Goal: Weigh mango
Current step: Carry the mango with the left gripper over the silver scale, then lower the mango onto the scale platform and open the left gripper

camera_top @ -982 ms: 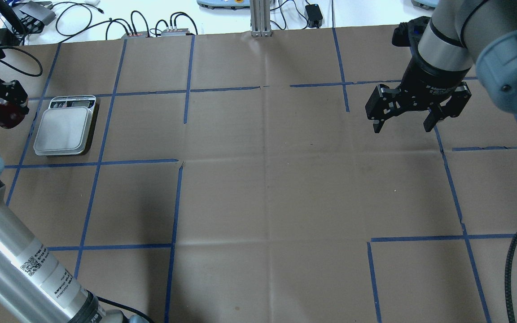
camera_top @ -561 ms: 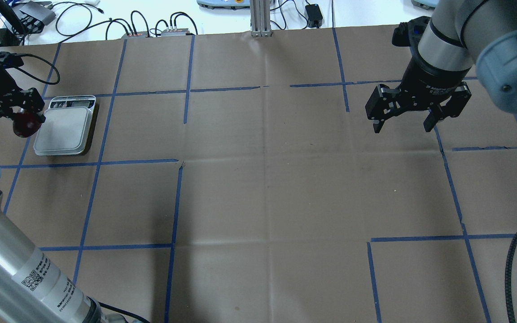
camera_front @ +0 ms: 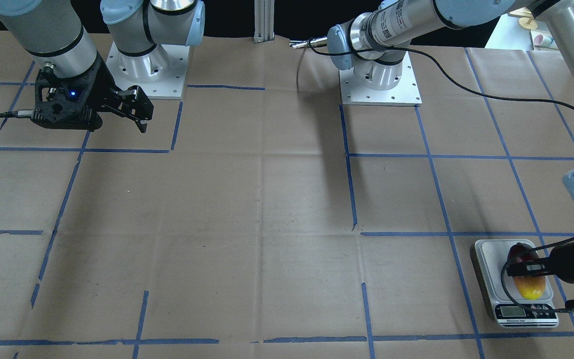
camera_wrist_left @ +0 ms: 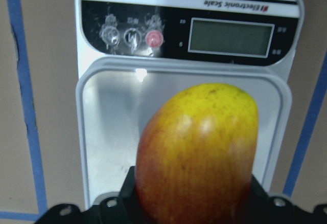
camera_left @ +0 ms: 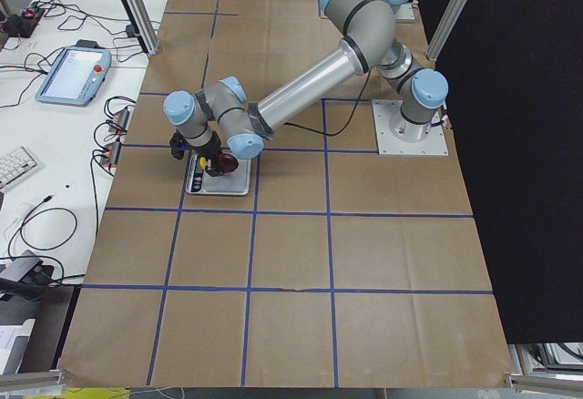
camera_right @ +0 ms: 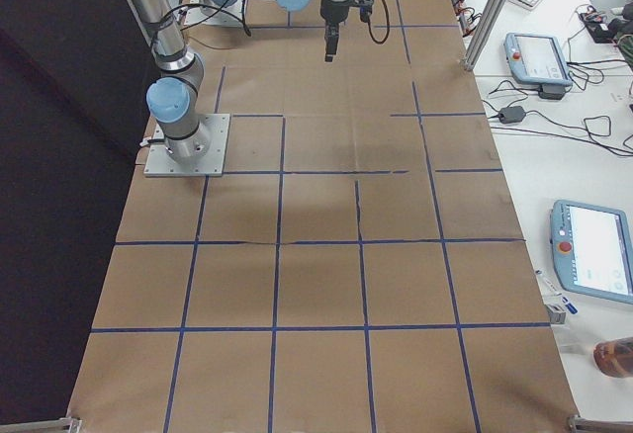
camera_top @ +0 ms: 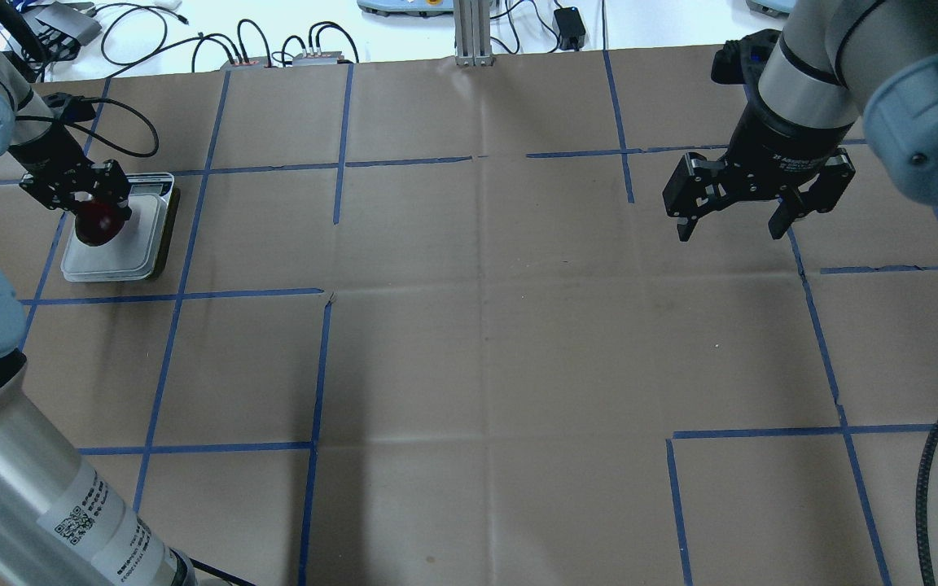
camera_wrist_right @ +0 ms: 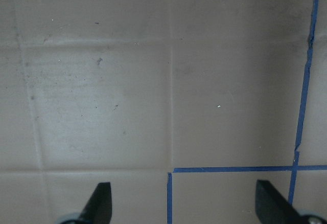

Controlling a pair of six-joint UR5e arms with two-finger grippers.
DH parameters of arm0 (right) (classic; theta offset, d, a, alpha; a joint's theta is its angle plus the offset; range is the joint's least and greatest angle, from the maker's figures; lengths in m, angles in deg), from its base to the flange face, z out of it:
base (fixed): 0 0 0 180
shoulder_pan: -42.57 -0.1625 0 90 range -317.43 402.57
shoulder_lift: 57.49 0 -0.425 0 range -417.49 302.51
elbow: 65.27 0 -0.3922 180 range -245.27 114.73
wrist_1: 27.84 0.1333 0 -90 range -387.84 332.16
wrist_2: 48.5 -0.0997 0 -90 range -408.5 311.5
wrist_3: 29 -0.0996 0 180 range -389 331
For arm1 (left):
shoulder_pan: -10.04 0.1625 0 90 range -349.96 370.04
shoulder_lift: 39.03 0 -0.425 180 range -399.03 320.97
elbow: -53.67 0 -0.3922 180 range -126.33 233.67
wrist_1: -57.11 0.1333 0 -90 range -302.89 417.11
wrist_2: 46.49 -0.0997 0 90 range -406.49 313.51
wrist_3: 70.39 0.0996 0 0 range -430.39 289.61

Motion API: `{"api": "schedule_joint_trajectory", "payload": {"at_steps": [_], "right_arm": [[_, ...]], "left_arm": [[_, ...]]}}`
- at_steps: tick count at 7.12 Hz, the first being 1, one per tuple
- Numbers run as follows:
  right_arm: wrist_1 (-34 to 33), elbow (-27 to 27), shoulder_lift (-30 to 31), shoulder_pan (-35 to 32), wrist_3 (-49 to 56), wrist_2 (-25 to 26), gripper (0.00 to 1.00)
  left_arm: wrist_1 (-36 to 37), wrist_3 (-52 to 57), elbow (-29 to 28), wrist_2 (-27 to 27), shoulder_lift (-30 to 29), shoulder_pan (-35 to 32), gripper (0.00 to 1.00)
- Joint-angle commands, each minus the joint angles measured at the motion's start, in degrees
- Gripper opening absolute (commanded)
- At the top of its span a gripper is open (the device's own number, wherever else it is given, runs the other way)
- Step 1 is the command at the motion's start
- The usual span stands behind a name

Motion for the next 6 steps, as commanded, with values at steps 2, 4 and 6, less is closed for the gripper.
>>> {"api": "schedule_joint_trajectory", "payload": {"at_steps": [2, 4, 6], "right_arm": [[0.0, 0.0, 0.0, 0.0, 0.0, 0.0, 1.0], [0.0, 0.0, 0.0, 0.0, 0.0, 0.0, 1.0], [0.0, 0.0, 0.0, 0.0, 0.0, 0.0, 1.0]], "left_arm": [[-0.4, 0.07, -0.06, -0.47, 1.66, -0.06, 0.99], [-3.64, -3.15, 0.03, 0.14, 11.19, -1.97, 0.99], [-11.78, -16.3, 0.47, 0.23, 20.61, -11.96, 1.0]]}}
